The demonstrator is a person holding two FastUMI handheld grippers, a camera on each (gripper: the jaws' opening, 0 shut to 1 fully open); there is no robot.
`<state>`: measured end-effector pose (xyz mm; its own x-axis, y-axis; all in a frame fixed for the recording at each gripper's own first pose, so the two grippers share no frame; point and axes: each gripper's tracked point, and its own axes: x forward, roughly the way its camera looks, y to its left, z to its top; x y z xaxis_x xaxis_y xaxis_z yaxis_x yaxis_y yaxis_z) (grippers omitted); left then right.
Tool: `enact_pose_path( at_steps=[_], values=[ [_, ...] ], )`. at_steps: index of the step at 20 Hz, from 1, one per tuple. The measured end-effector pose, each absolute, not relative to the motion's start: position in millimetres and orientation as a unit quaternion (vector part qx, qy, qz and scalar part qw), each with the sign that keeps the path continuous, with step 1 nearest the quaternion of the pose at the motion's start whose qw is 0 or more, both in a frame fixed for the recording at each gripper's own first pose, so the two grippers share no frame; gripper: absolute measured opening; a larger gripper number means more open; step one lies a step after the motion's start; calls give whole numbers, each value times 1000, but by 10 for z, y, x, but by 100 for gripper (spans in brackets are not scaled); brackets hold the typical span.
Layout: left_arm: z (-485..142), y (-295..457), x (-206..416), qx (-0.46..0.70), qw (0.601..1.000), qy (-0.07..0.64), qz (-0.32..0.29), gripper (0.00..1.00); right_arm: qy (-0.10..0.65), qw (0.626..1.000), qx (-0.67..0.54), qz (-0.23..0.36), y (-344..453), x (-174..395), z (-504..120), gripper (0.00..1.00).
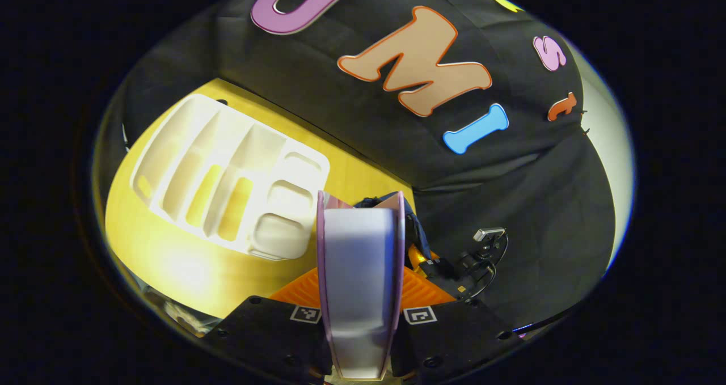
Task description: Open the schoolbag, grab two books from the bookshelf and put them into the schoolbag.
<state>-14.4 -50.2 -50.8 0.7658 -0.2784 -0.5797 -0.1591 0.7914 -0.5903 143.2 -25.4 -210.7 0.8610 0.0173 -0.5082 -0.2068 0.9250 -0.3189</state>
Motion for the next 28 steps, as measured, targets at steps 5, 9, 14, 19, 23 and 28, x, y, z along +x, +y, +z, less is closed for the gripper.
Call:
enact_pose_path(
  at_steps=[5, 9, 14, 19, 23, 28],
  values=[
    [-1031, -953, 267, -322, 874, 357, -76, 37, 260, 949, -170, 51, -292, 1440, -2083, 7],
    [-1394, -1319, 595, -301, 875, 366, -100, 37, 261, 950, -165, 49, -293, 1454, -2052, 7],
    [-1831, -1610, 1017, -300, 879, 352, -119, 37, 256, 953, -158, 44, -320, 1498, -2021, 7],
    [-2127, -1742, 1321, -361, 866, 325, -119, 37, 255, 955, -146, 42, -326, 1514, -2032, 7],
    [-2327, -1793, 1506, -397, 860, 301, -108, 37, 255, 955, -141, 51, -288, 1493, -2079, 6],
    [-2486, -1846, 1709, -425, 858, 269, -106, 36, 254, 955, -139, 64, -219, 1466, -2124, 7]
  ],
)
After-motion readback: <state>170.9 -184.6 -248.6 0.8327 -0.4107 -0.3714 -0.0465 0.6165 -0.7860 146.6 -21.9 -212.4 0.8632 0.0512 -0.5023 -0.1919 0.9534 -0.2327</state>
